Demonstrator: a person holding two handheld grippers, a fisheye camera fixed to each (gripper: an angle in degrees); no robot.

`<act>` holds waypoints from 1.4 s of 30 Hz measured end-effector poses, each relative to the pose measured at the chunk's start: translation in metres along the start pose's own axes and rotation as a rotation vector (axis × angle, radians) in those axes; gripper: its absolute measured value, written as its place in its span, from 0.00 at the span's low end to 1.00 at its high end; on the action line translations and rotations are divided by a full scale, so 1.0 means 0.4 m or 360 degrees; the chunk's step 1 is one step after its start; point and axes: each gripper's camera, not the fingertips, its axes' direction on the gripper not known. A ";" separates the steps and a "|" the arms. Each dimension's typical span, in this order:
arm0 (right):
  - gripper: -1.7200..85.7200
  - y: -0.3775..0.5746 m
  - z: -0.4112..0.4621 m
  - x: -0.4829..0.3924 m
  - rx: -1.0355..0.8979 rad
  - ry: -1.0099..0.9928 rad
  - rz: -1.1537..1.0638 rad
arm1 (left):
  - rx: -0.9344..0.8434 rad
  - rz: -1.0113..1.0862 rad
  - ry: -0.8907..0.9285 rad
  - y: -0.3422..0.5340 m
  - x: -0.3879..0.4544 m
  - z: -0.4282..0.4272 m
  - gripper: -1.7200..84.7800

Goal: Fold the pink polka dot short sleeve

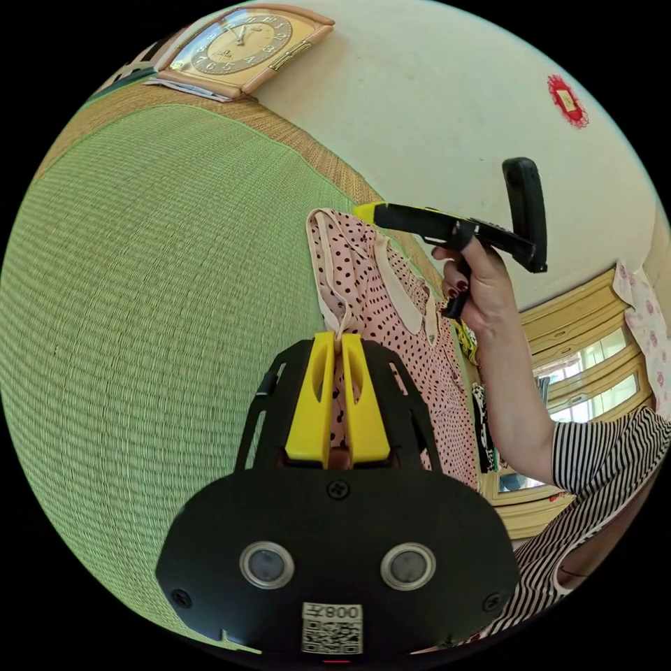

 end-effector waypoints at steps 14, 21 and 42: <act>0.05 -0.202 0.183 -0.130 -0.0321 0.0442 -0.0404 | 0.0000 -0.0006 0.0141 -0.006 0.000 -0.143 0.04; 0.03 -0.195 0.113 -0.058 -0.0152 0.0309 -0.0294 | 0.0059 0.0055 0.0114 0.002 0.031 -0.201 0.04; 0.07 0.090 0.047 0.301 0.0123 -0.0311 0.0322 | -0.0320 0.0434 0.0033 0.045 0.200 -0.152 0.06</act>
